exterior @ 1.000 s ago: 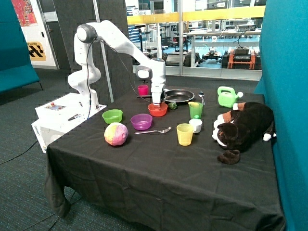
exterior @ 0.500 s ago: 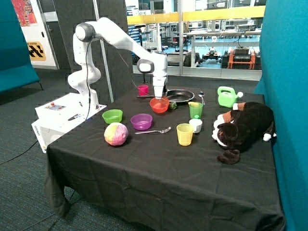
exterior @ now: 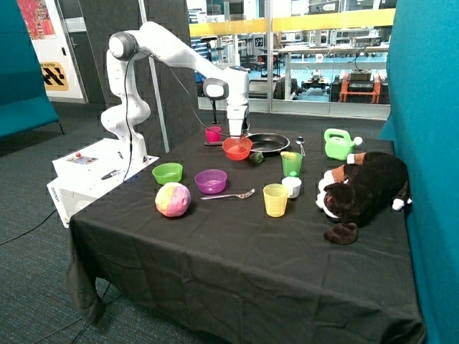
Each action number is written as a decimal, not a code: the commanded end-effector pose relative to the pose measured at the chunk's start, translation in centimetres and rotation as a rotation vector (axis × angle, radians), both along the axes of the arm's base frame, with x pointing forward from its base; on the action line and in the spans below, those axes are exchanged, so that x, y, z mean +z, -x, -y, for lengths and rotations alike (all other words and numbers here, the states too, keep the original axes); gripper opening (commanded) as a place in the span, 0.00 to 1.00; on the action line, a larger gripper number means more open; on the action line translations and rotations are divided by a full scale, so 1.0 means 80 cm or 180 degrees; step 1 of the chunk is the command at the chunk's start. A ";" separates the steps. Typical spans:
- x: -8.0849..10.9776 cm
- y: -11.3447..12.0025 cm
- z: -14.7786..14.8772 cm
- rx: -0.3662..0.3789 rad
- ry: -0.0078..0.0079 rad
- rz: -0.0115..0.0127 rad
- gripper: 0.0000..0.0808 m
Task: Stack the bowls
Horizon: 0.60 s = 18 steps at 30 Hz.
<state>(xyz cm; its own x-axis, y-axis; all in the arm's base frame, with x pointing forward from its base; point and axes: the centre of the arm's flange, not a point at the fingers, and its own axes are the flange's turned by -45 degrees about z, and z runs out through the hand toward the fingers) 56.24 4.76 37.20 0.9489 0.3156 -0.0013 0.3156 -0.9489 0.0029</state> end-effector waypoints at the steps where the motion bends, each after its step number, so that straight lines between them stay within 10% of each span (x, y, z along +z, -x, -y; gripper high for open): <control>1: 0.025 0.004 0.034 -0.0124 -0.00101 0.00012 0.00; 18: 0.049 0.022 0.116 -0.0411 -0.00100 0.00017 0.00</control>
